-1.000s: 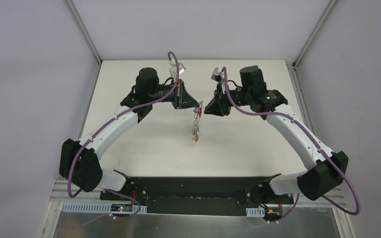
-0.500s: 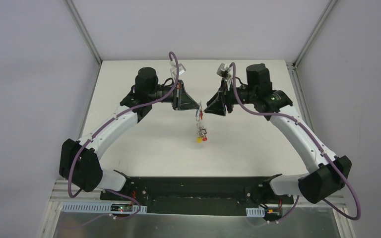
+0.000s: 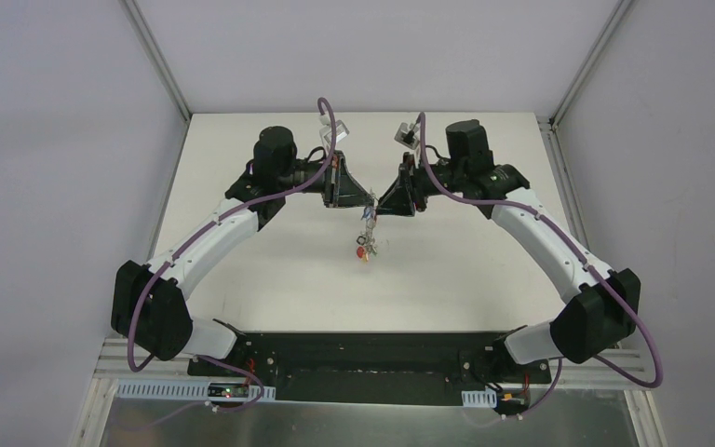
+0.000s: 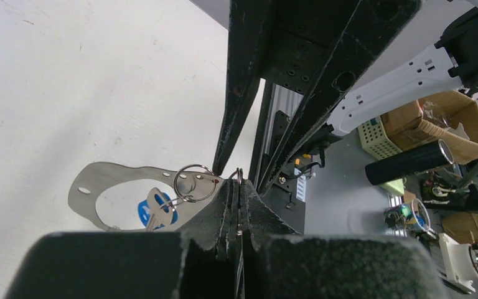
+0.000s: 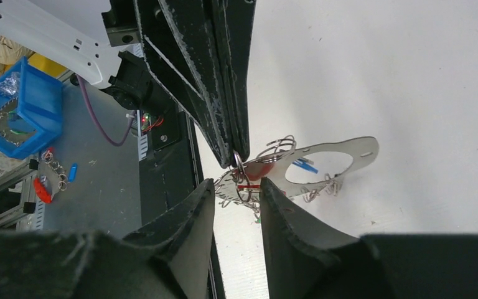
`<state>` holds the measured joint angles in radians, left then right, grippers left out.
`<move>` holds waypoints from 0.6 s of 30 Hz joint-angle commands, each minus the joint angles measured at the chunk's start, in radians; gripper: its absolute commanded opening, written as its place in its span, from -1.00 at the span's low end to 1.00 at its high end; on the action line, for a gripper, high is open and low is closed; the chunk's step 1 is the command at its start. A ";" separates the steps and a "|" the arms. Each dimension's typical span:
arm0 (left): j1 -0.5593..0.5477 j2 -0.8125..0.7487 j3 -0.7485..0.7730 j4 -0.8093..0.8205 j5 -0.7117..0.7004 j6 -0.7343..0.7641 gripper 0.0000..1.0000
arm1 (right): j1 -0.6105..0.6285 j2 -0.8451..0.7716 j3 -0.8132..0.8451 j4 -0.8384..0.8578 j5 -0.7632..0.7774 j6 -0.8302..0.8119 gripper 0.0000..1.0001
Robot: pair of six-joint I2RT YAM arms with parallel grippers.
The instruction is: Put the keys on the keyring
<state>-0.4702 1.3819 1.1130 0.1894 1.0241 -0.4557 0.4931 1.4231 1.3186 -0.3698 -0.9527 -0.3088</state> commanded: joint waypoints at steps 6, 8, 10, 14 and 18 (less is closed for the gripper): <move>-0.009 -0.026 0.018 0.019 0.037 0.040 -1.00 | 0.007 0.001 0.048 0.049 -0.068 0.026 -0.46; -0.010 -0.025 0.018 0.016 0.035 0.045 -1.00 | 0.007 0.005 0.048 0.053 -0.072 0.031 -0.52; -0.011 -0.024 0.019 0.011 0.034 0.049 -1.00 | 0.008 0.008 0.048 0.054 -0.078 0.033 -0.62; -0.014 -0.023 0.019 0.000 0.031 0.062 -1.00 | 0.010 0.009 0.042 0.059 -0.080 0.034 -0.86; -0.015 -0.028 0.019 -0.007 0.031 0.079 -1.00 | 0.008 -0.005 0.020 0.057 -0.058 0.019 -0.99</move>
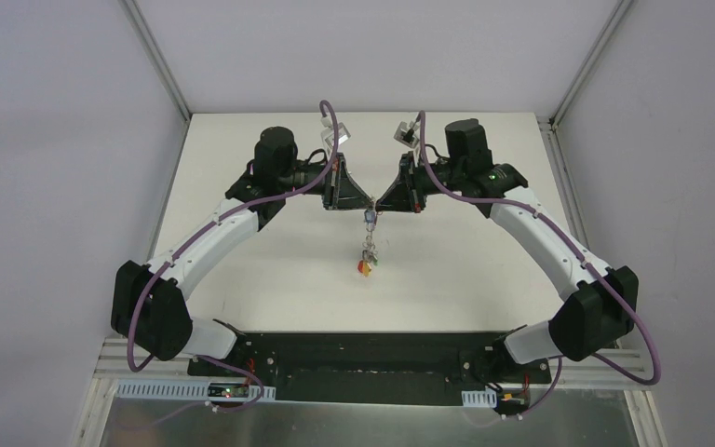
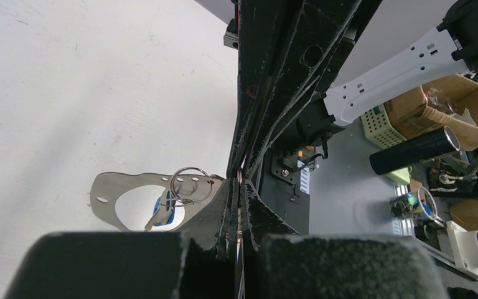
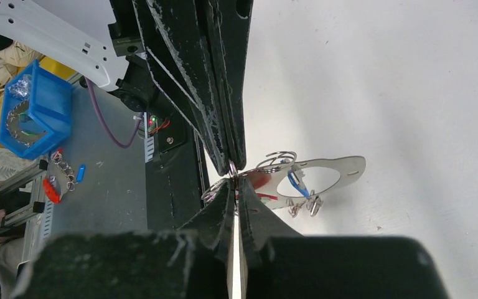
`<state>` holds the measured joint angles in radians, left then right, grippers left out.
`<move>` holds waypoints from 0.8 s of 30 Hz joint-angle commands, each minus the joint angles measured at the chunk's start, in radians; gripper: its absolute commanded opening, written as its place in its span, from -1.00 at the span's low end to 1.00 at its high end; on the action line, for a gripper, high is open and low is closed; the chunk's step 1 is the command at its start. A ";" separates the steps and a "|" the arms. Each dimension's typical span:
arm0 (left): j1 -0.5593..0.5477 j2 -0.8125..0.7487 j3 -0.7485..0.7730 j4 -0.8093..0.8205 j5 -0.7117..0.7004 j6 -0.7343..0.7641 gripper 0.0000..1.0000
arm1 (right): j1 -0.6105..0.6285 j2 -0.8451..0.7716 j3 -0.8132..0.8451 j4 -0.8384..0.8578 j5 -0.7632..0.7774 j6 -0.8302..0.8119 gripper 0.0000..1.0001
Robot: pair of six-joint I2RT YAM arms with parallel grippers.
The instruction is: Put the keys on the keyring
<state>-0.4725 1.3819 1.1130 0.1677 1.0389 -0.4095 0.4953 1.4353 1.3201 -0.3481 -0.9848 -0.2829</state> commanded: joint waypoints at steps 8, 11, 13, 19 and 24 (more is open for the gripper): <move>-0.012 -0.030 0.022 -0.038 0.007 0.100 -1.00 | -0.018 -0.065 -0.068 0.042 0.003 -0.027 -1.00; -0.012 -0.019 0.020 -0.059 0.004 0.123 -1.00 | -0.030 -0.091 -0.113 0.068 0.003 -0.019 -1.00; -0.012 -0.008 0.020 -0.059 0.004 0.128 -1.00 | -0.036 -0.101 -0.129 0.074 0.001 -0.015 -1.00; -0.013 0.030 0.066 -0.145 -0.016 0.186 -0.41 | -0.060 -0.111 -0.159 0.020 0.029 -0.054 -1.00; -0.012 0.036 0.105 -0.270 -0.058 0.278 -0.19 | -0.112 -0.133 -0.214 -0.078 0.089 -0.135 -1.00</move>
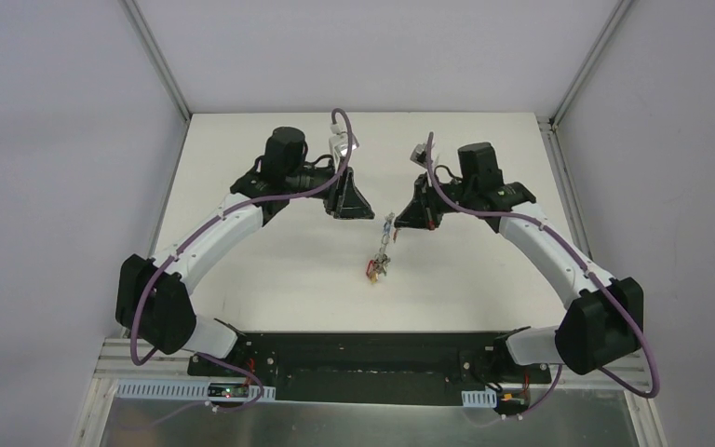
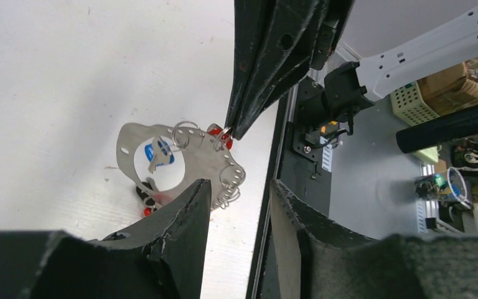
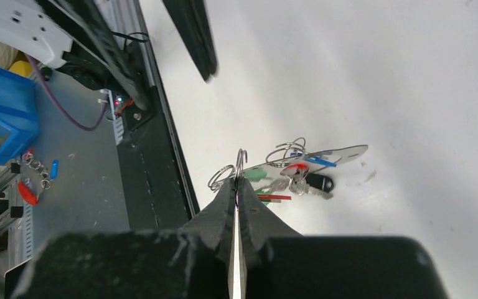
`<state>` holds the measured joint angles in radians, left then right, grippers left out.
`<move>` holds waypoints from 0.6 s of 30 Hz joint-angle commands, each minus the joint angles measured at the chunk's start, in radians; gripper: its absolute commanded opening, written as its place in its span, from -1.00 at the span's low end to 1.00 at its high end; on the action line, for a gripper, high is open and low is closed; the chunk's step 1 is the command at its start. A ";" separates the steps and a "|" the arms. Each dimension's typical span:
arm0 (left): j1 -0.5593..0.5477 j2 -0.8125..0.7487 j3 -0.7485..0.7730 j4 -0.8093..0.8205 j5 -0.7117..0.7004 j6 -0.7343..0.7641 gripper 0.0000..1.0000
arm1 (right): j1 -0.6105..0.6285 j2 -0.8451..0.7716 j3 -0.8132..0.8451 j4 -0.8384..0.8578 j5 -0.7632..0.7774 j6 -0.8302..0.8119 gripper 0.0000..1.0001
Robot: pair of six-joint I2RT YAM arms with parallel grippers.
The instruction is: Put the keys on the keyring
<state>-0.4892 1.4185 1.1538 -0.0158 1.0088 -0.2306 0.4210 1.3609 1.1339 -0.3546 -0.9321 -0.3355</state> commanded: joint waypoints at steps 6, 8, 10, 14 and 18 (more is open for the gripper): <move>0.005 0.001 0.101 -0.182 -0.063 0.168 -0.06 | -0.110 -0.078 -0.102 -0.198 0.157 -0.201 -1.00; 0.004 -0.006 0.107 -0.220 -0.074 0.193 -0.03 | -0.132 -0.079 -0.133 -0.216 0.205 -0.235 -1.00; 0.005 -0.015 0.109 -0.249 -0.085 0.219 0.00 | -0.158 -0.068 -0.160 -0.228 0.241 -0.263 -1.00; 0.005 -0.028 0.112 -0.305 -0.103 0.272 0.06 | -0.201 -0.024 -0.193 -0.238 0.305 -0.300 -1.00; 0.005 -0.038 0.114 -0.360 -0.121 0.316 0.11 | -0.230 0.041 -0.215 -0.232 0.371 -0.324 -1.00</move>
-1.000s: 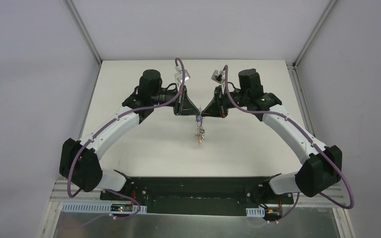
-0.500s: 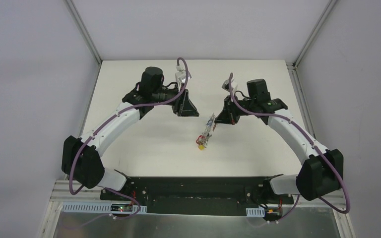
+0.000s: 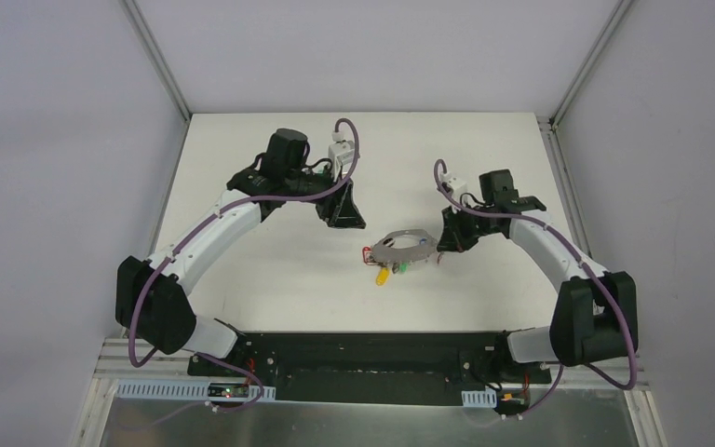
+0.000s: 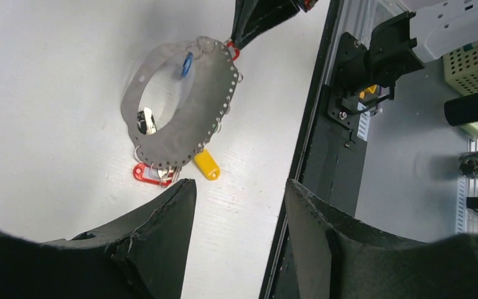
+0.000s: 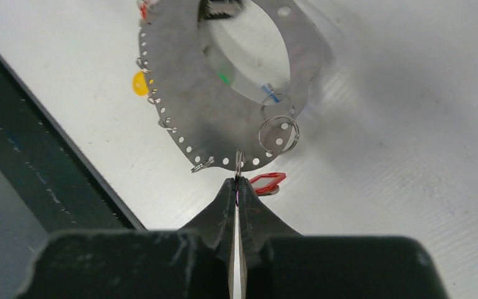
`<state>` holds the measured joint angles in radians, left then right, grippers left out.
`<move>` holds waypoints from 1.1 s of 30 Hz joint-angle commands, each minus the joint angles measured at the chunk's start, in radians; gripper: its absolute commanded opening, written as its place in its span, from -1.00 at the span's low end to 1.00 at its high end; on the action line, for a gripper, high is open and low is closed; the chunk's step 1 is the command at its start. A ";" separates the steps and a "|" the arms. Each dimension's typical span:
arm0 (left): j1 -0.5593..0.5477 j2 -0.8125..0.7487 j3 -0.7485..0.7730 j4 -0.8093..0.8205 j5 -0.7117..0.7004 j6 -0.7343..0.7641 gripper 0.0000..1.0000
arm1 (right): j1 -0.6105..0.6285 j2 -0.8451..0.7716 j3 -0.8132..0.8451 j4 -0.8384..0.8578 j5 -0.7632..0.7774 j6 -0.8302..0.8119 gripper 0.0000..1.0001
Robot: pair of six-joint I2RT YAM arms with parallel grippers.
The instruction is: Put the keys on the keyring
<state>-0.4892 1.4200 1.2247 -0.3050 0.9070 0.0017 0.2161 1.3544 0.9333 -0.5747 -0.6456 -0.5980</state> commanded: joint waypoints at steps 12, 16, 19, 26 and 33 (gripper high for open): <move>0.005 -0.096 0.039 -0.179 -0.070 0.199 0.17 | -0.056 0.292 0.019 0.057 0.219 -0.048 -0.90; 0.005 -0.110 0.024 -0.180 -0.087 0.215 0.17 | -0.058 0.340 0.035 0.082 0.226 -0.038 -0.84; 0.005 -0.111 0.019 -0.180 -0.090 0.218 0.18 | -0.058 0.362 0.053 0.090 0.225 -0.029 -0.79; 0.005 -0.113 0.029 -0.193 -0.125 0.224 0.23 | -0.064 0.319 0.065 0.090 0.256 -0.025 -0.42; 0.006 -0.138 0.025 -0.184 -0.300 0.195 0.52 | -0.079 0.221 0.065 0.065 0.245 -0.014 0.09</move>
<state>-0.4892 1.3365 1.2377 -0.4919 0.7277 0.2016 0.1486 1.6608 0.9890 -0.4850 -0.4183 -0.6128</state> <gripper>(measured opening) 0.740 0.507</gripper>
